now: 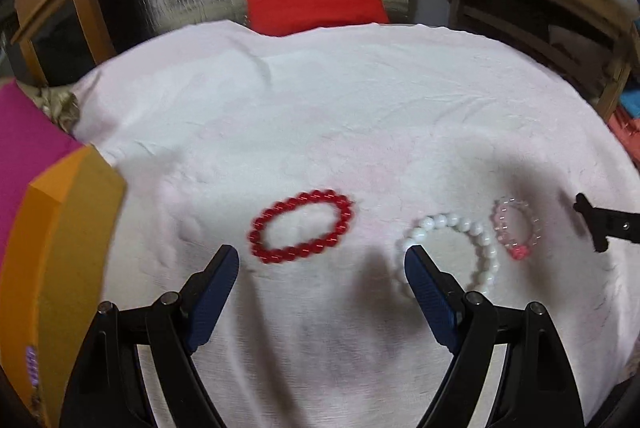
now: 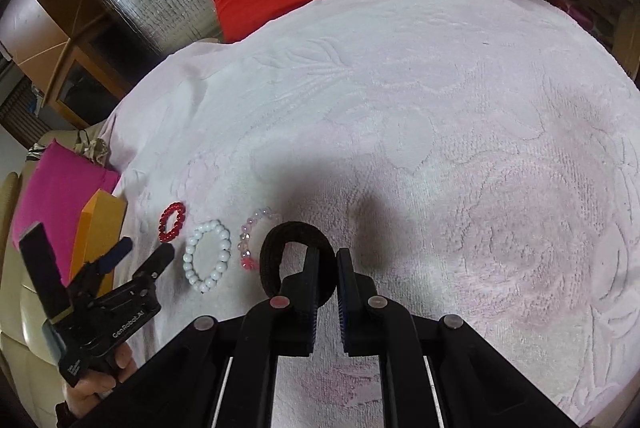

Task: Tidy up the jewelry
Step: 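Grasp the white bead bracelet with the left tool while the right tool lifts the black hair tie, then carry white bracelet and black hair tie into the orange box and open both tools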

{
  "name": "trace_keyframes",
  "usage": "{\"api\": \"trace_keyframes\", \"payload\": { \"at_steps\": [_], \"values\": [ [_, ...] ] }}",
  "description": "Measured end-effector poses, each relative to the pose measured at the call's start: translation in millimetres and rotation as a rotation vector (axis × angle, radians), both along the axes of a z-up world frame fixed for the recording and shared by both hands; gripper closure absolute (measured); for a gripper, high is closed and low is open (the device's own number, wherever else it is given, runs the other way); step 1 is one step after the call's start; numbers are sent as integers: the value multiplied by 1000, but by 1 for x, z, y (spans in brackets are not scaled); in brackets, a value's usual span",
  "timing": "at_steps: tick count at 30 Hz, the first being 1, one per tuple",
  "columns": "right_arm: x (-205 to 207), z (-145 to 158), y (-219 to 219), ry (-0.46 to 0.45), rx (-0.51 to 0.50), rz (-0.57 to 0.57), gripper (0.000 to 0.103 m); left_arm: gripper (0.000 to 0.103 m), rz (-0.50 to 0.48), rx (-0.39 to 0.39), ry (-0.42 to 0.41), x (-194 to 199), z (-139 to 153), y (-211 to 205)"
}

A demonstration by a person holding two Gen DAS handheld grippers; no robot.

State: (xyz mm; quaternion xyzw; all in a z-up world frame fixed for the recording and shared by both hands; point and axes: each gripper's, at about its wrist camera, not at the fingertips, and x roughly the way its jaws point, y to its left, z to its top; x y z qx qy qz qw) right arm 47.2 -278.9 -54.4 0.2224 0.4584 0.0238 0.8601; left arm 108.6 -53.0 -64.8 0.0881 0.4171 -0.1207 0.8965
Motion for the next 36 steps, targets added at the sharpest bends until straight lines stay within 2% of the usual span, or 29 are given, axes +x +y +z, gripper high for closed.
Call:
{"api": "trace_keyframes", "payload": {
  "at_steps": [2,4,6,7,10,12,13,17,24,36],
  "values": [
    [0,-1,0,1,5,-5,94,19,-19,-44,24,2,-3,-3],
    [1,-2,1,0,4,-3,94,30,-42,-86,61,4,-6,-7],
    [0,-1,1,-2,4,-3,94,50,-56,-105,100,7,-12,-10],
    [0,-1,1,-2,6,-2,94,54,-63,-117,124,9,-16,-11],
    [2,-1,3,-4,2,-4,94,61,-74,-123,114,9,-16,-15],
    [2,-1,4,-5,2,-1,94,87,-88,-147,117,8,-17,-15],
    [2,0,5,-7,1,0,94,90,-93,-150,118,7,-16,-16],
    [3,2,12,-21,3,14,94,94,-88,-145,107,5,-14,-18],
    [2,8,24,-54,5,37,94,94,-69,-167,73,-5,6,-1],
    [3,16,65,-103,12,119,94,94,7,-174,-10,-32,40,51]
  ]
}}
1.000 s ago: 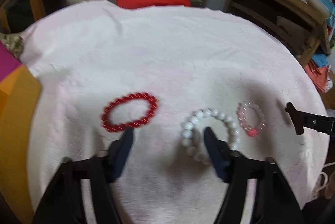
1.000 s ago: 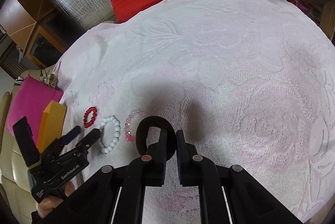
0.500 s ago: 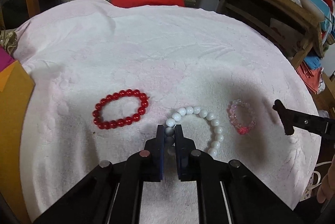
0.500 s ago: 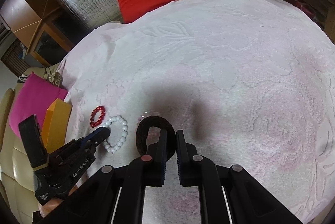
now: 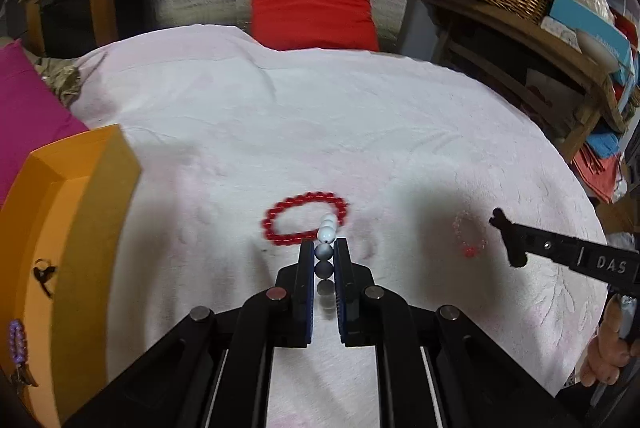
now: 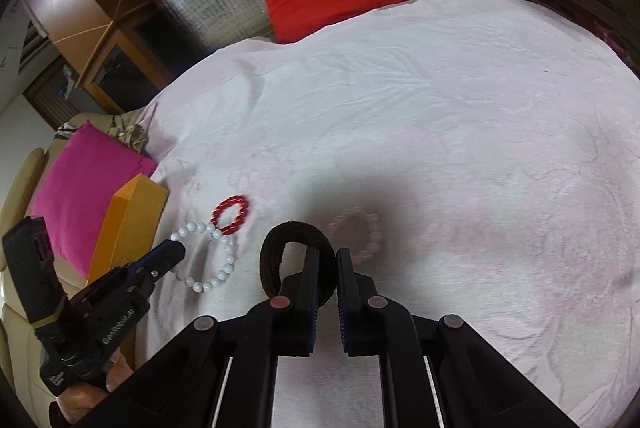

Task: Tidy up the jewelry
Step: 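Carry white bracelet and black hair tie into the orange box and open both tools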

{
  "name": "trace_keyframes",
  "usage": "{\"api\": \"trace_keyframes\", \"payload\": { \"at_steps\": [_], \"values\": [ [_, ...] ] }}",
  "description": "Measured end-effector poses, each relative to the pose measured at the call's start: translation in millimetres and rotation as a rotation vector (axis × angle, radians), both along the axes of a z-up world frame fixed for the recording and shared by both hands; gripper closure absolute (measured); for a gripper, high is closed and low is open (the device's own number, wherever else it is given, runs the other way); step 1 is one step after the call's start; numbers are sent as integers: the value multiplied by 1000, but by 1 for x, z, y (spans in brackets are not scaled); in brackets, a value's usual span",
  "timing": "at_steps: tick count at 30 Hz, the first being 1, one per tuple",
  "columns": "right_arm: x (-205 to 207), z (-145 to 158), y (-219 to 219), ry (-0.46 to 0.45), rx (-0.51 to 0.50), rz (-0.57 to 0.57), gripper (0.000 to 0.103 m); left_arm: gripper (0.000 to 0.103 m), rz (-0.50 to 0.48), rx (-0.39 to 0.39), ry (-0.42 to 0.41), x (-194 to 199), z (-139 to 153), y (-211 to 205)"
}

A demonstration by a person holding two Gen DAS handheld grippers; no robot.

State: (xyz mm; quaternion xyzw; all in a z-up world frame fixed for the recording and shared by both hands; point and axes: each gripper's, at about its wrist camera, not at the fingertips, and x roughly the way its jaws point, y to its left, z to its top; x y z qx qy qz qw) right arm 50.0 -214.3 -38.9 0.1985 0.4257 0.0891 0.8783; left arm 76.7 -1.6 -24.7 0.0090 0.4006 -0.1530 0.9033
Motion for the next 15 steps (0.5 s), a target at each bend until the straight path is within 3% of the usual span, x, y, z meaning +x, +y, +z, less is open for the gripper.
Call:
{"api": "trace_keyframes", "payload": {
  "at_steps": [15],
  "values": [
    [-6,10,67,-84,8,108,94,94,72,-62,-90,-32,35,50]
  ]
}}
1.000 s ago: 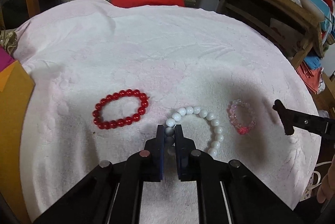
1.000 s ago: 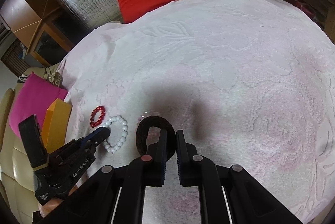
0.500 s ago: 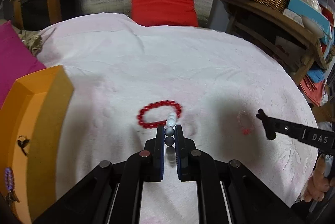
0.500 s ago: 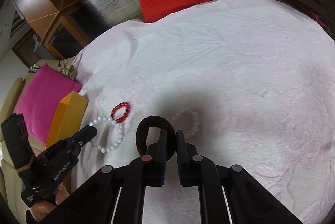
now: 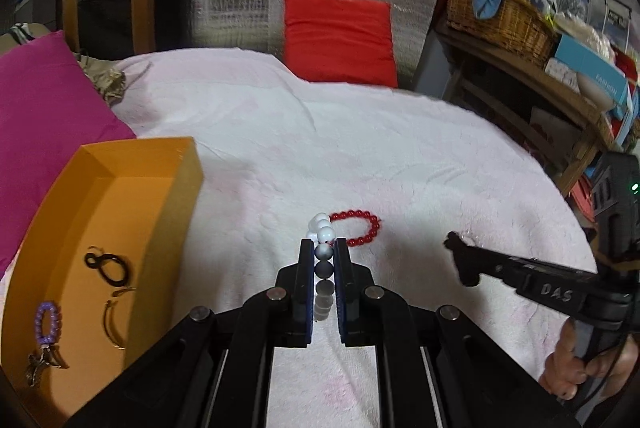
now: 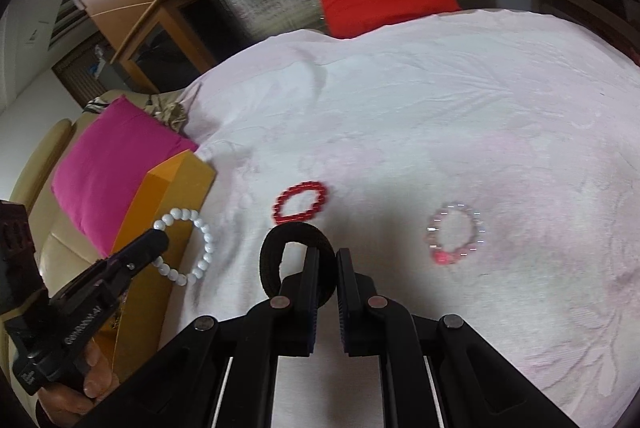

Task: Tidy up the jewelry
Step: 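Carry white bracelet and black hair tie into the orange box and open both tools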

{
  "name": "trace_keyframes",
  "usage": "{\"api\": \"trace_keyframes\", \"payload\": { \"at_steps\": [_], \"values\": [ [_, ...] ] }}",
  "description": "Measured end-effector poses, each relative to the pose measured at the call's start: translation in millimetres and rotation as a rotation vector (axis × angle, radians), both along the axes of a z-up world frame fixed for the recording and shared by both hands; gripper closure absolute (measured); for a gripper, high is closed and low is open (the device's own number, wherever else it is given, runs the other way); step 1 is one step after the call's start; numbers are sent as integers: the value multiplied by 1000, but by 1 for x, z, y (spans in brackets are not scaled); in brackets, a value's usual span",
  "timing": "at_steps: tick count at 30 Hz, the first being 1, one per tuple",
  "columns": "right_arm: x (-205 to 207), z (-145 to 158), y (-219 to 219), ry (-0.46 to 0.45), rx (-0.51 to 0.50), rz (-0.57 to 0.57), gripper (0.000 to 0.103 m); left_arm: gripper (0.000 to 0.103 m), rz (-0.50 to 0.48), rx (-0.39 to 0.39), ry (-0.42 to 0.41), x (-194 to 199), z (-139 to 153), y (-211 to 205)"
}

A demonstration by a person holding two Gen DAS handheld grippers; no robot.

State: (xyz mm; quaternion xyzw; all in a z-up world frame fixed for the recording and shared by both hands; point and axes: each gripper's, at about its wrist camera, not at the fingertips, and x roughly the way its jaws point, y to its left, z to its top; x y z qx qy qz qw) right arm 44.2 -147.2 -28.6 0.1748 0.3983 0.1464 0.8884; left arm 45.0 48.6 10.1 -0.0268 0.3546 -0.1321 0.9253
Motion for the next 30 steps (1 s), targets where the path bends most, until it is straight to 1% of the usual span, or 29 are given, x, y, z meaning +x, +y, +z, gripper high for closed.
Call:
{"api": "trace_keyframes", "payload": {
  "at_steps": [7,10,15,18,22,26,30],
  "values": [
    [-2,4,27,-35,18,42,94,94,14,-30,-51,-18,17,15],
    [-2,3,38,-41,15,54,94,94,21,-47,-80,-29,27,24],
    [-6,2,57,-57,-1,69,94,94,52,-53,-117,-42,39,43],
    [-8,2,68,-65,-11,80,94,94,96,-44,-128,-46,41,61],
    [-9,5,83,-77,-44,101,94,94,174,-59,-137,-51,45,98],
    [-8,17,100,-93,-57,121,94,94,268,-58,-143,-53,45,136],
    [0,35,130,-115,-77,173,94,94,364,-67,-118,-49,36,175]
  ]
}}
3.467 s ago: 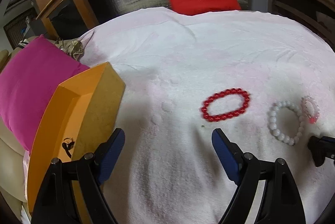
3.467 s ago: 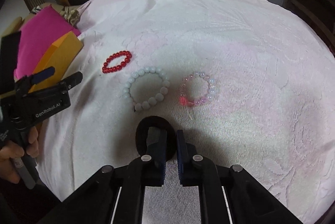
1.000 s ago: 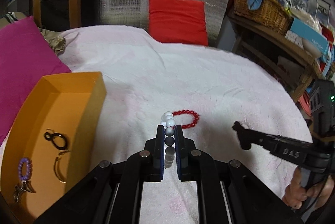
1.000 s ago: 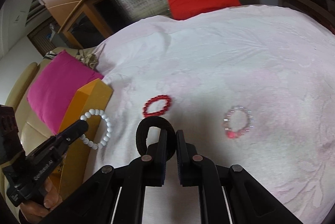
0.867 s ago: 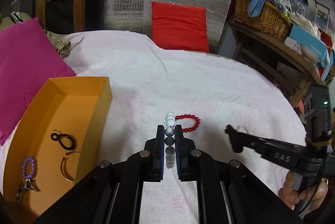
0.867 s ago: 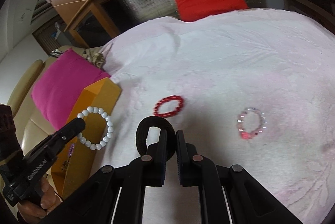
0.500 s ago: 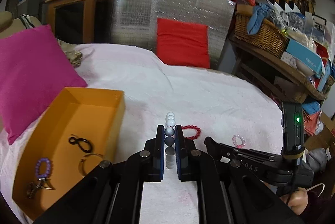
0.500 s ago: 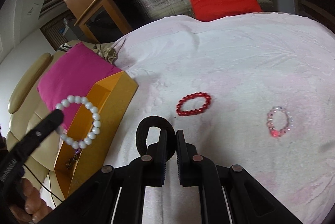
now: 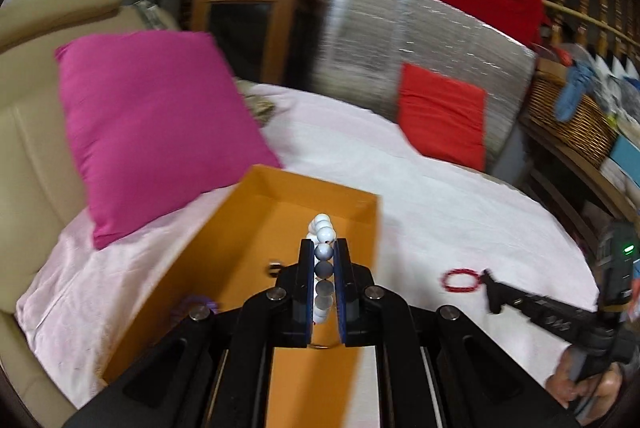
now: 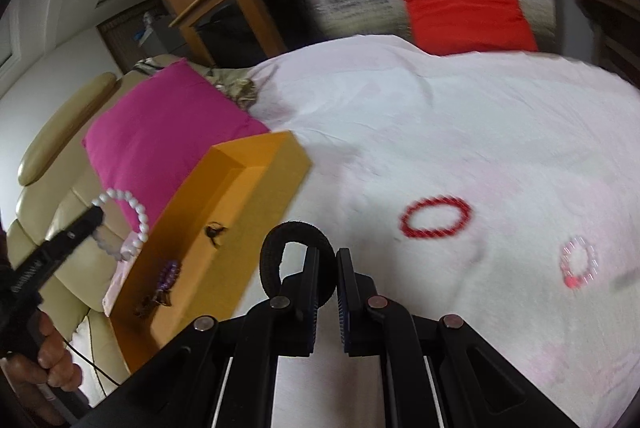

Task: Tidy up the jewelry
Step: 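Carry white bracelet and black hair tie into the orange box and open both tools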

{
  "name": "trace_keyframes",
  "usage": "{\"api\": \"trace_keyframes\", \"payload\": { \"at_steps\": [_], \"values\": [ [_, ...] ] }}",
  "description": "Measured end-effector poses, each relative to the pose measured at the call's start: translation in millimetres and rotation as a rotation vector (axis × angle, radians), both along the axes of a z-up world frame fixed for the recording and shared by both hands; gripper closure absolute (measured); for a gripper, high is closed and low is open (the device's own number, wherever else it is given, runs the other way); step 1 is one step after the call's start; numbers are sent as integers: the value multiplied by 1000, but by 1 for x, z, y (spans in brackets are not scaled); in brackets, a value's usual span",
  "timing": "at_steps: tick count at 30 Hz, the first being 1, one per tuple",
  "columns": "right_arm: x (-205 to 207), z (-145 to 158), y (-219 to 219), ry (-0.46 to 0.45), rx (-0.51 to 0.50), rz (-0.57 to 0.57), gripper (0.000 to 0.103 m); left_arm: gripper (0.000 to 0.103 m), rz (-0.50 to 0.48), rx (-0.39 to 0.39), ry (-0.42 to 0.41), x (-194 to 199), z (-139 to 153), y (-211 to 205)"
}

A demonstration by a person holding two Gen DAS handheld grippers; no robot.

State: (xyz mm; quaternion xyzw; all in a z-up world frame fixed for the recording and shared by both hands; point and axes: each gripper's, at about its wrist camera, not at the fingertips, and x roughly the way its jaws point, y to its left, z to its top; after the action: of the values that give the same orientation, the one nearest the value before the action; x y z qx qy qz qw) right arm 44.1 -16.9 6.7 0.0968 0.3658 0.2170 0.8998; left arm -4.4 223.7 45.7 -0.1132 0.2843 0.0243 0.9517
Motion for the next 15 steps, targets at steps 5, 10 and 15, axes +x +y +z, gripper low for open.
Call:
{"api": "trace_keyframes", "payload": {
  "at_steps": [5,10,15],
  "values": [
    [21,23,50,-3,-43,80,94,94,47,-56,75,18,-26,34],
    [53,30,108,62,-65,157,94,94,52,-85,145,36,-48,42],
    [82,18,162,142,-137,187,93,94,27,-122,217,48,-65,40]
  ]
}}
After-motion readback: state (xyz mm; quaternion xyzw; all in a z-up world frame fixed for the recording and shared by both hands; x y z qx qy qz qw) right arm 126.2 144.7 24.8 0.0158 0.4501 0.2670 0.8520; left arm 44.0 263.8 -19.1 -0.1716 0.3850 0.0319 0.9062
